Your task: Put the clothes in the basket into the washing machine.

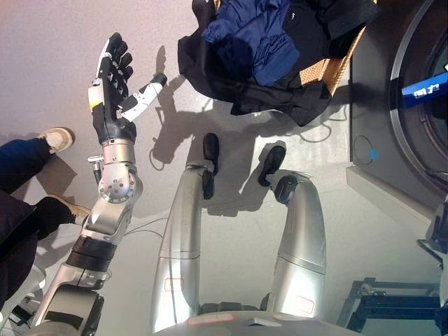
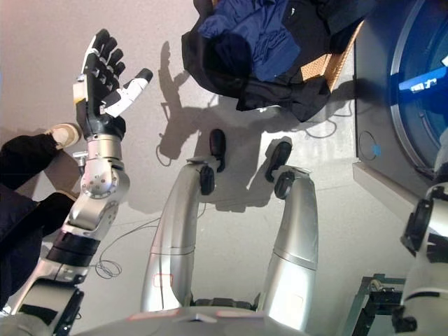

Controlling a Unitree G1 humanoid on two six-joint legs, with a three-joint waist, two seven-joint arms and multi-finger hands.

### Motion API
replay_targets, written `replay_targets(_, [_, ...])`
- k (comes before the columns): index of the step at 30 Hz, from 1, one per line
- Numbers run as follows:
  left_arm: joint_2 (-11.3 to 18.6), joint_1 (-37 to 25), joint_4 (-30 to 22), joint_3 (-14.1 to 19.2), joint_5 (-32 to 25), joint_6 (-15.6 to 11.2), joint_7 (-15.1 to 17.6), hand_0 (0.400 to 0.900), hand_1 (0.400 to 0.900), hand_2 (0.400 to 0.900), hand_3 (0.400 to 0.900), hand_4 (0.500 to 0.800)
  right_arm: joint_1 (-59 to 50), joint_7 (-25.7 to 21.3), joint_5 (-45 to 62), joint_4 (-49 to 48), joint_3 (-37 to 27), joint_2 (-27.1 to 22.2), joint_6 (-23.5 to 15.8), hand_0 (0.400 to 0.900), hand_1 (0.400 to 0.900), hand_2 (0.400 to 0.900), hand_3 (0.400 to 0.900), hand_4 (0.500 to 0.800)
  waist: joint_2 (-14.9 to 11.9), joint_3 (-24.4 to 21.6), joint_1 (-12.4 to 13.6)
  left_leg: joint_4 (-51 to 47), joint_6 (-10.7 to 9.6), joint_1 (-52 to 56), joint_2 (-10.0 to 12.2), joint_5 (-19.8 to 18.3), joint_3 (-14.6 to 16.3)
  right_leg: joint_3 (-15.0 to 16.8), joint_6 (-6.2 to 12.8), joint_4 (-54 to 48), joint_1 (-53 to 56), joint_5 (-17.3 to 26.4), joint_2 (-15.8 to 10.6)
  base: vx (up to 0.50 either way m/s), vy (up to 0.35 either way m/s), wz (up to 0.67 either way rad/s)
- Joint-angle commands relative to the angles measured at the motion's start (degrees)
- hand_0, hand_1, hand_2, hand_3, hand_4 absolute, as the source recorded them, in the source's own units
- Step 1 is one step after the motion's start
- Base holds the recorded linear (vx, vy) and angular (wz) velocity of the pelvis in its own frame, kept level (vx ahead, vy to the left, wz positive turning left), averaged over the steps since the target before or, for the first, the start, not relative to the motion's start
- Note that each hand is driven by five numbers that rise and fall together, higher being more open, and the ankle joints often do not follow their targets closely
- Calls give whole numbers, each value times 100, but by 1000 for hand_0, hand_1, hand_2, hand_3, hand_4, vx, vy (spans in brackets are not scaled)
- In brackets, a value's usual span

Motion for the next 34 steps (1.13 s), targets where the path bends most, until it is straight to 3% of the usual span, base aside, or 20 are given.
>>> replay_targets(1, [-221, 528, -297, -121, 151, -620, -58, 900, 900, 900, 900, 800, 624, 116, 40, 139, 825, -496, -260, 900, 900, 900, 900, 800, 362, -1269, -262, -227, -354, -109, 5, -318, -513, -229, 273, -399, -126, 278, 319, 9, 25, -8])
replay_targets(16, [-360, 579, -255, 87, -29, -699, -55, 900, 900, 900, 900, 800, 798, -88, -384, -662, 902, -185, -355, 900, 900, 900, 900, 800, 331, -1242, -298, -206, -337, -77, 14, -295, -494, -227, 276, -414, -52, 324, 317, 0, 4, -1])
replay_targets(19, [-492, 568, -227, 229, -190, -706, -84, 900, 900, 900, 900, 800, 1170, 53, -495, -1675, 768, 207, -574, 900, 900, 900, 900, 800, 311, -1198, -372, -218, -336, -63, 27, -279, -498, -215, 277, -440, -23, 350, 341, -14, 24, -7])
replay_targets(23, [-696, 559, -110, 404, -254, -678, -50, 900, 900, 900, 900, 800, 2004, 152, -643, -3190, 268, 1135, -856, 900, 900, 900, 900, 800, 270, -1141, -500, -244, -337, -13, 45, -271, -485, -210, 269, -496, 44, 372, 385, -13, 12, -4])
replay_targets(29, [-901, 741, -16, 540, -343, -658, -69, 900, 900, 900, 900, 800, 3150, 334, -998, -4874, -184, 2369, -1145, 900, 900, 900, 900, 800, 224, -1114, -643, -341, -328, 100, 57, -254, -468, -224, 269, -607, 191, 393, 433, -12, 16, -3])
replay_targets(34, [-967, 1006, 103, 605, -444, -621, -184, 900, 900, 900, 900, 800, 3885, 672, -1132, -5749, -229, 2991, -1237, 900, 900, 900, 900, 800, 168, -1122, -718, -453, -302, 307, 90, -248, -429, -235, 289, -723, 398, 423, 456, -16, 23, -4])
